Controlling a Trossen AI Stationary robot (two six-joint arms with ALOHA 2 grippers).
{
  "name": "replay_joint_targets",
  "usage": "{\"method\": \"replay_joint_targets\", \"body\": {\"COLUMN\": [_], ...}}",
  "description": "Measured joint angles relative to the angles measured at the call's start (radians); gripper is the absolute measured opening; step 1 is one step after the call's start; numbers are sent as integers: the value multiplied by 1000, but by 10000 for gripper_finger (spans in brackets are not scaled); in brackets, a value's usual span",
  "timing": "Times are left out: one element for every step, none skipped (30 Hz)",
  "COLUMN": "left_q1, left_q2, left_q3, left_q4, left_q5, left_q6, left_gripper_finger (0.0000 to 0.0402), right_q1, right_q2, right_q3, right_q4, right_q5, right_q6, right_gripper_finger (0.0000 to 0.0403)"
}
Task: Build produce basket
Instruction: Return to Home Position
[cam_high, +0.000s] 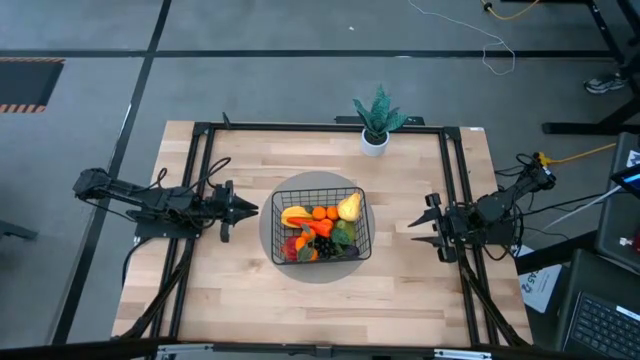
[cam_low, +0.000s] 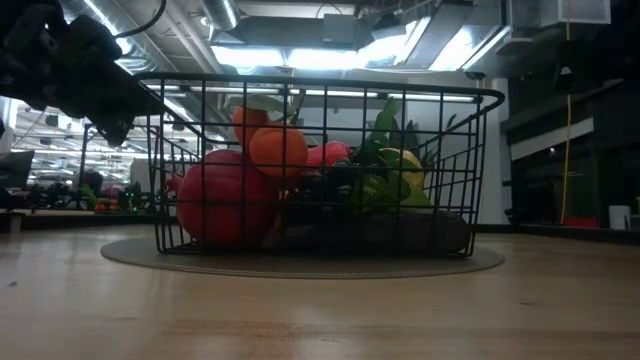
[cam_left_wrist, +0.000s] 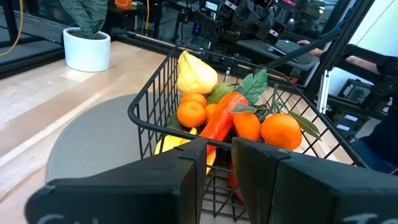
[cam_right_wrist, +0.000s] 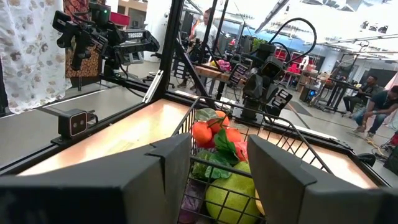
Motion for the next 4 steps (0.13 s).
{"method": "replay_joint_targets", "body": {"left_q1": [0, 0, 0, 0], "left_q2": [0, 0, 0, 0], "left_q3": [0, 0, 0, 0], "left_q4": [0, 0, 0, 0], "left_q5": [0, 0, 0, 0], "left_q6": [0, 0, 0, 0], "left_gripper_finger": [64, 64, 64, 64], "right_q1": [0, 0, 0, 0], "right_q2": [0, 0, 0, 0], "right_q3": [0, 0, 0, 0], "right_q4": [0, 0, 0, 0], "right_q5": [0, 0, 0, 0], "right_q6": [0, 0, 0, 0], "right_gripper_finger": [165, 165, 165, 165]}}
